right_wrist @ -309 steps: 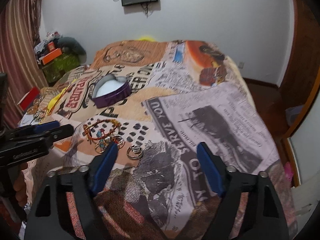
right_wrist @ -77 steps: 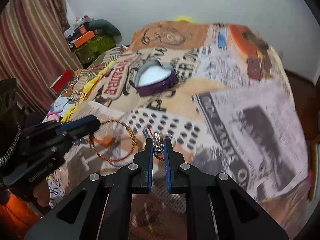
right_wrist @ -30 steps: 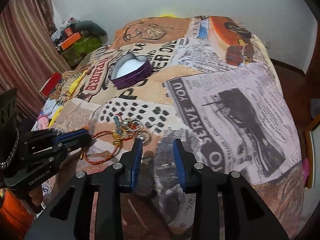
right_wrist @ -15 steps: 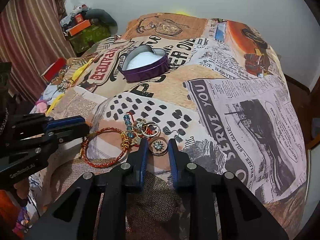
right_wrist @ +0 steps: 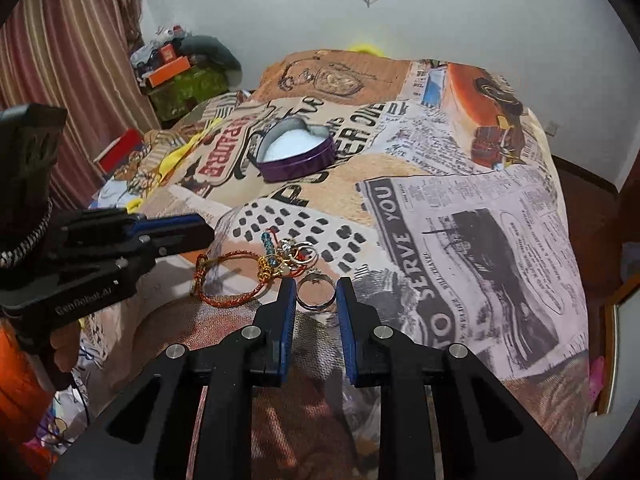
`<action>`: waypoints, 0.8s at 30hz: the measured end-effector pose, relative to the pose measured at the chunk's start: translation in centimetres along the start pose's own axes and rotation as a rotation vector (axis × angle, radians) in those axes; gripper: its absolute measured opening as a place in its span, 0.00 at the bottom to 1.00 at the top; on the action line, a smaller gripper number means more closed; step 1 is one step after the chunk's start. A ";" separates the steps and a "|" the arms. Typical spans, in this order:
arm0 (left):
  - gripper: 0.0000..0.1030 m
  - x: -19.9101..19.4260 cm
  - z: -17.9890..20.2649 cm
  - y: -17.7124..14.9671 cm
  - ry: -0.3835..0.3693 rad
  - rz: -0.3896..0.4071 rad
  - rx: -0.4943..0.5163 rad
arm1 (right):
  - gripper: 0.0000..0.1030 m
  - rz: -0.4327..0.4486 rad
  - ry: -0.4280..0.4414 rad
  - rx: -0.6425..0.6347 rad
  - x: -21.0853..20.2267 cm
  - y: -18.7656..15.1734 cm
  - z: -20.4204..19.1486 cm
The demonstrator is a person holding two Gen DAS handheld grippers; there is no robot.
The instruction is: Organize jewelry
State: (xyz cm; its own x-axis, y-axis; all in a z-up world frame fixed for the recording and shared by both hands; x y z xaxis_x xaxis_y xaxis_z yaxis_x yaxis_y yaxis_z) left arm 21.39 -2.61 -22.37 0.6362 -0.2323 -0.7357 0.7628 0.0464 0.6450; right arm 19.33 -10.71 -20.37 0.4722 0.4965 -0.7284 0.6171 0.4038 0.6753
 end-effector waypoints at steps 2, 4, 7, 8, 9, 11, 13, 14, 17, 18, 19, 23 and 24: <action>0.10 0.3 0.7 -0.1 -0.012 -0.011 0.013 | 0.18 0.019 -0.006 0.016 -0.6 0.3 0.4; 0.10 0.8 1.3 -0.1 -0.026 -0.028 0.022 | 0.18 0.042 -0.013 0.036 -1.3 0.8 1.0; 0.10 1.5 2.3 -0.2 -0.067 -0.059 0.026 | 0.18 0.064 -0.029 0.057 -1.9 1.0 1.8; 0.10 1.9 2.9 -0.2 -0.090 -0.073 0.027 | 0.18 0.067 -0.033 0.062 -2.1 1.0 1.9; 0.10 2.2 3.3 -0.2 -0.105 -0.082 0.028 | 0.18 0.068 -0.038 0.070 -2.1 0.9 2.2; 0.10 2.7 4.3 -0.2 -0.131 -0.099 0.034 | 0.18 0.066 -0.049 0.084 -2.1 0.6 2.8; 0.10 3.5 5.3 -0.3 -0.145 -0.118 0.046 | 0.18 0.061 -0.053 0.100 -1.9 0.2 3.4; 0.10 3.9 5.6 -0.3 -0.143 -0.128 0.048 | 0.18 0.061 -0.052 0.106 -2.0 0.0 3.5; 0.10 5.6 5.8 -0.5 -0.110 -0.168 0.041 | 0.18 0.060 -0.051 0.119 -2.0 -0.4 4.0; 0.10 5.9 5.7 -0.5 -0.091 -0.172 0.042 | 0.18 0.061 -0.052 0.120 -2.1 -0.5 4.1; 0.10 6.2 5.6 -0.4 -0.071 -0.174 0.045 | 0.18 0.064 -0.053 0.118 -2.1 -0.5 4.2; 0.10 6.8 5.4 -0.3 -0.029 -0.171 0.054 | 0.18 0.076 -0.042 0.114 -2.4 -0.7 4.3; 0.13 6.9 5.4 -0.3 -0.019 -0.171 0.058 | 0.18 0.079 -0.036 0.115 -2.3 -0.7 4.3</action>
State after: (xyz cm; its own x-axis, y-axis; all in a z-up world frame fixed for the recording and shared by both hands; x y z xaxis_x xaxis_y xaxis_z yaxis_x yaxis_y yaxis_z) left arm 24.96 -9.45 -26.49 0.4952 -0.2503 -0.8320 0.8512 -0.0517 0.5222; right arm 20.52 -15.49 -19.65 0.5429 0.4944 -0.6788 0.6445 0.2728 0.7143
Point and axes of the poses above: each gripper's, at about its wrist camera, not at the fingertips, and x roughly the way its jaws point, z to its right, y to its top, the point moved 8 cm from there along x, roughly the way its jaws point, and after that the axes turned 4 degrees about -x, right-handed, at the moved point
